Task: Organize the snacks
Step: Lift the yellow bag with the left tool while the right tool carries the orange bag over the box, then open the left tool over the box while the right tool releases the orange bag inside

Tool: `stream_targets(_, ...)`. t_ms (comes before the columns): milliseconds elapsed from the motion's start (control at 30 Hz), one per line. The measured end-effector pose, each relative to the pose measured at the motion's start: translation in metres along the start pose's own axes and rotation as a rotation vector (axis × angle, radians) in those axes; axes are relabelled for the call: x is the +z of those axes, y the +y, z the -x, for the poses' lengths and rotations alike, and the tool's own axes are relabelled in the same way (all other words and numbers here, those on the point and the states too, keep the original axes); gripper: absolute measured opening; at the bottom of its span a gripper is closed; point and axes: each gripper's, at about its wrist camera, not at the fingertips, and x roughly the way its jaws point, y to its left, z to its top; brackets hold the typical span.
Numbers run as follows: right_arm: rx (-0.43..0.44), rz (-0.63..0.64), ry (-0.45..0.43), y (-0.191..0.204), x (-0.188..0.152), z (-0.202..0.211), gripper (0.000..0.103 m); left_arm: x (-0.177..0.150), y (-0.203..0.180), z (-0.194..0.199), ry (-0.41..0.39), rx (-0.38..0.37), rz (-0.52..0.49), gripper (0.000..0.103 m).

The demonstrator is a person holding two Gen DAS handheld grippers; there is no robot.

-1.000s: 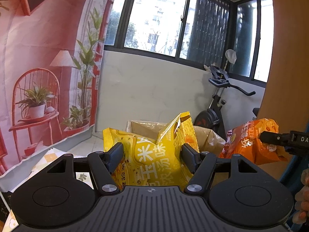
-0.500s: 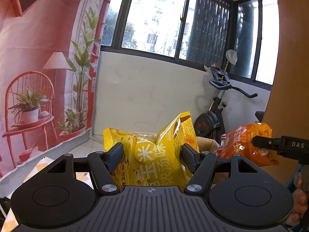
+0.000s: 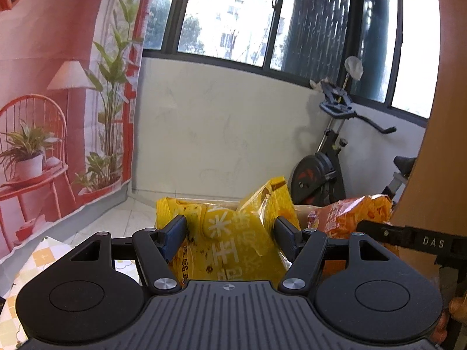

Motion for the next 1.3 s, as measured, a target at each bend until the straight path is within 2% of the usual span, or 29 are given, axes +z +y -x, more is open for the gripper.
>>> stream_targets(267,0.028,0.006,0.095,-0.003,-0.008,-0.034,0.049,0.004,0.000,-0.025,0.059,0.013,-0.012,0.067)
stream_targets(367,0.016,0.021,0.132,-0.001,-0.013,-0.045,0.049,0.003,-0.001,-0.032,0.079,0.013,-0.024,0.066)
stream_targets(433,0.006,0.030,0.158,0.001,-0.017,-0.051,0.049,0.004,0.000,-0.036,0.099,0.000,-0.027,0.061)
stream_targets(700,-0.041,0.044,0.202,0.006,-0.023,-0.060,0.052,0.004,0.009,-0.043,0.147,0.027,-0.009,0.062)
stream_targets(800,-0.044,0.031,0.198,0.008,-0.021,-0.055,0.055,0.009,0.011,-0.034,0.143,0.023,0.002,0.062)
stream_targets(1200,-0.046,0.023,0.108,0.027,-0.023,0.004,0.056,0.011,0.008,0.039,0.077,0.051,0.007,0.064)
stream_targets(1300,-0.029,0.026,0.083,0.035,-0.027,0.023,0.056,0.000,0.009,0.062,0.062,0.048,0.033,0.071)
